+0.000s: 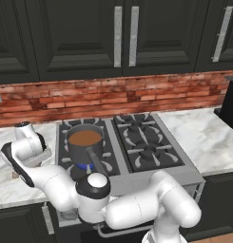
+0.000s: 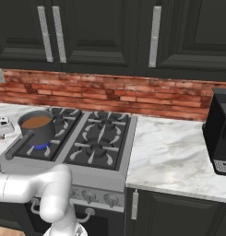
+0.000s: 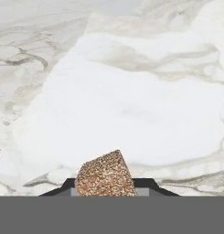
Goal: Pick up the sugar cube(s) and place them in the saucepan with hot chocolate.
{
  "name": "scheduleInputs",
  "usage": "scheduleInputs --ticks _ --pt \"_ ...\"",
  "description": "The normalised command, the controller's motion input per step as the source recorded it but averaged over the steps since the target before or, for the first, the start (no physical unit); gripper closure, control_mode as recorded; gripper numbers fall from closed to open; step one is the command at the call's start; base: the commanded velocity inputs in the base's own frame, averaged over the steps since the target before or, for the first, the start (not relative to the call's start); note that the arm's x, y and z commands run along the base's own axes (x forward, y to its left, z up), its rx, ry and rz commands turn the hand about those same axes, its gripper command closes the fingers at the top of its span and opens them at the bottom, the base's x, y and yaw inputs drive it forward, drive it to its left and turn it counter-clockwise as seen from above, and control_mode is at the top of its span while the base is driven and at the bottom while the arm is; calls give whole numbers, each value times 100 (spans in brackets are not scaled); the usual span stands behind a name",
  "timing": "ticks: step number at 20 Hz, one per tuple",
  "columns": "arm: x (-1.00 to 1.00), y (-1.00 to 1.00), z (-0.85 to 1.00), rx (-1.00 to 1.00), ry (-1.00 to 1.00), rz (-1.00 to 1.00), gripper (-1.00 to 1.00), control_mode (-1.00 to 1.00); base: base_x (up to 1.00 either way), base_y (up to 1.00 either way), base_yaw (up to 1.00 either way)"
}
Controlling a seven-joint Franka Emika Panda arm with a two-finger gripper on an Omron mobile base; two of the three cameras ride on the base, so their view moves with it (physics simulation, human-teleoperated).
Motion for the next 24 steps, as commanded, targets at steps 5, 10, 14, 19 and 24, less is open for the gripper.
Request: scheduleInputs --ticks 5,10,14,19,24 --pt "0 0 -2 0 0 0 100 -100 0 0 0" --pt "-40 0 0 0 -2 0 100 -100 0 0 0" --pt "-72 -2 3 0 -15 0 100 -100 0 0 0" --pt "-73 -9 28 2 -26 0 100 -100 0 0 0" --pt "-64 -20 45 3 -22 0 100 -100 0 0 0"
